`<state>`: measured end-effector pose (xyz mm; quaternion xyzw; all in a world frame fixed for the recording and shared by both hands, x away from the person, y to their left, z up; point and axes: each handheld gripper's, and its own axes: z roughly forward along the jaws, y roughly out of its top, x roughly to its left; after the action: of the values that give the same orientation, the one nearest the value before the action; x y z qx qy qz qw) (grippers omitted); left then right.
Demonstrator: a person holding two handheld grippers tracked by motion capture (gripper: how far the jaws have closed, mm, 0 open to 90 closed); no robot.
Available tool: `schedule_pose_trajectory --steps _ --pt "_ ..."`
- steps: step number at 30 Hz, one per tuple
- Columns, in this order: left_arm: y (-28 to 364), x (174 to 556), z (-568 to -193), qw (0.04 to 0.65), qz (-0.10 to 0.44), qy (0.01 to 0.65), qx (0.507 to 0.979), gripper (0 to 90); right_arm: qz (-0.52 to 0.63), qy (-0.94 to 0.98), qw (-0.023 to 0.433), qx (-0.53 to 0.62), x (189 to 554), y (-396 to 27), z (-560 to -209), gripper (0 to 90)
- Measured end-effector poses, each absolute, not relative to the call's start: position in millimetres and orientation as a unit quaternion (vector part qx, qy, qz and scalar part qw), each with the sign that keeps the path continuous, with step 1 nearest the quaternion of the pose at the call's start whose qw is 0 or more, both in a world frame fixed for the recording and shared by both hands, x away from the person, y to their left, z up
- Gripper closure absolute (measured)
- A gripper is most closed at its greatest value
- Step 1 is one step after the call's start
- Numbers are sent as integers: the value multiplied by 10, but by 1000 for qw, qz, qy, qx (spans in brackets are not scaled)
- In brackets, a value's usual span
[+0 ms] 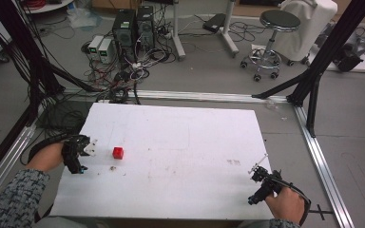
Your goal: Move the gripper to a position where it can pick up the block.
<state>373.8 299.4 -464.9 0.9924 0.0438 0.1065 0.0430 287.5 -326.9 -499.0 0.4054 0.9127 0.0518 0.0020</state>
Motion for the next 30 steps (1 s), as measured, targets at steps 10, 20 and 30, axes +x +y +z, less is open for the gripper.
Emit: schedule_pose_trajectory --steps 10,20,30 --pt "2886 3977 -4667 37 81 2 996 204 55 913 0 404 2878 -3264 -4993 24" --pt "2731 4154 -4755 37 72 -9 997 193 53 914 -2 402 2881 -3265 -5016 24" --pt "2475 4307 -4751 39 67 -35 996 193 52 914 -2 402 2877 -3276 -5007 23"
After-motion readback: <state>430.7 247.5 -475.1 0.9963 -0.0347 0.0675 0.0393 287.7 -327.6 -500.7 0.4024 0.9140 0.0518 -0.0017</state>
